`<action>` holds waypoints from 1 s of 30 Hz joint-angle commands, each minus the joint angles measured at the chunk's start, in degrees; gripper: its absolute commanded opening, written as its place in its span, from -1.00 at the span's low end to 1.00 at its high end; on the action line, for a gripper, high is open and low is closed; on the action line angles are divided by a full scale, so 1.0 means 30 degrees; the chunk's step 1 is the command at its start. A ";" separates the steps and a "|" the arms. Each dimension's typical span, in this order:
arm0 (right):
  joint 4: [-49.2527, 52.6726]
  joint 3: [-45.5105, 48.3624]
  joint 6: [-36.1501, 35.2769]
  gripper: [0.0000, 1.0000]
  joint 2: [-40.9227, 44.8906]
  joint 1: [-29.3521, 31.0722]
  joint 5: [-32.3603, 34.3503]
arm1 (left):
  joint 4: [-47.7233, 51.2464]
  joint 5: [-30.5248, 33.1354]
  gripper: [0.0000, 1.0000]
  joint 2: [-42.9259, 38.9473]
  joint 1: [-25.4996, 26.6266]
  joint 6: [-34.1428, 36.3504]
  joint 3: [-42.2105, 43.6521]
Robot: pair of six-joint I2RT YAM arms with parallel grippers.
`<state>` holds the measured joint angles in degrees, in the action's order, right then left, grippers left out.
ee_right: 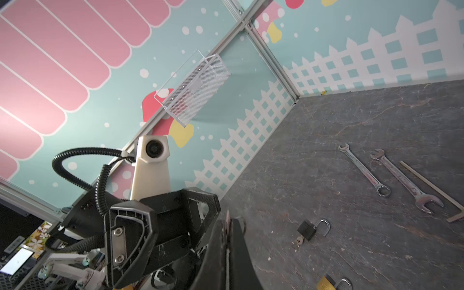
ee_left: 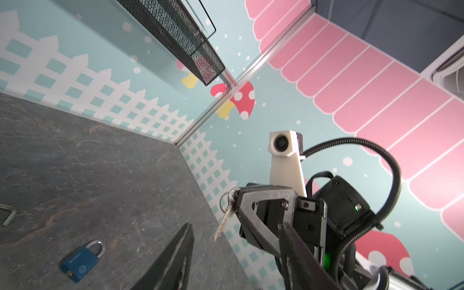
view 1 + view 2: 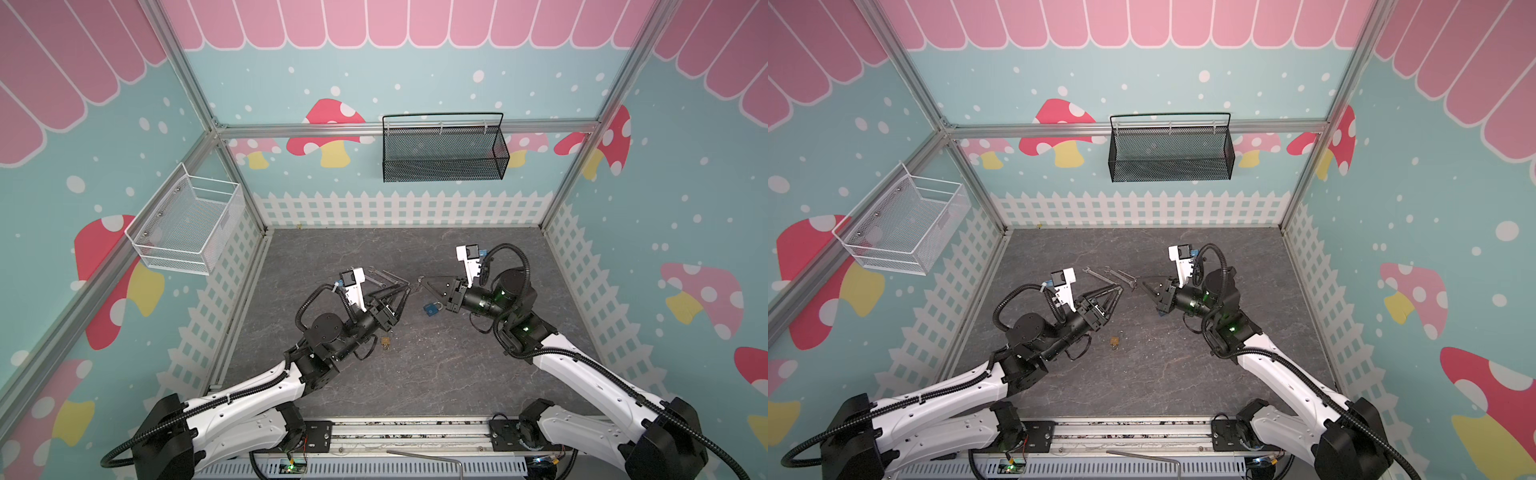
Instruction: Unlock with the key
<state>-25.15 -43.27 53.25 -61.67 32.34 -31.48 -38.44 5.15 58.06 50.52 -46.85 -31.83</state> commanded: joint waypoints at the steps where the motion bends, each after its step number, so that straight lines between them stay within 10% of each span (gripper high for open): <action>1: -0.2529 0.0238 0.1661 -1.00 0.0399 0.0189 0.1150 | -0.2589 0.2777 0.09 0.0456 0.0477 -0.1395 0.0221; 30: -0.4099 0.0593 0.2864 -1.00 0.0341 0.0533 0.2220 | -0.7389 0.1228 -0.49 0.5954 0.1001 -0.2692 -0.2503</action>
<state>-35.40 -42.13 60.97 -61.84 33.47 -25.76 -58.81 10.09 75.16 53.08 -53.36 -37.89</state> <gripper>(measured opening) 0.048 0.261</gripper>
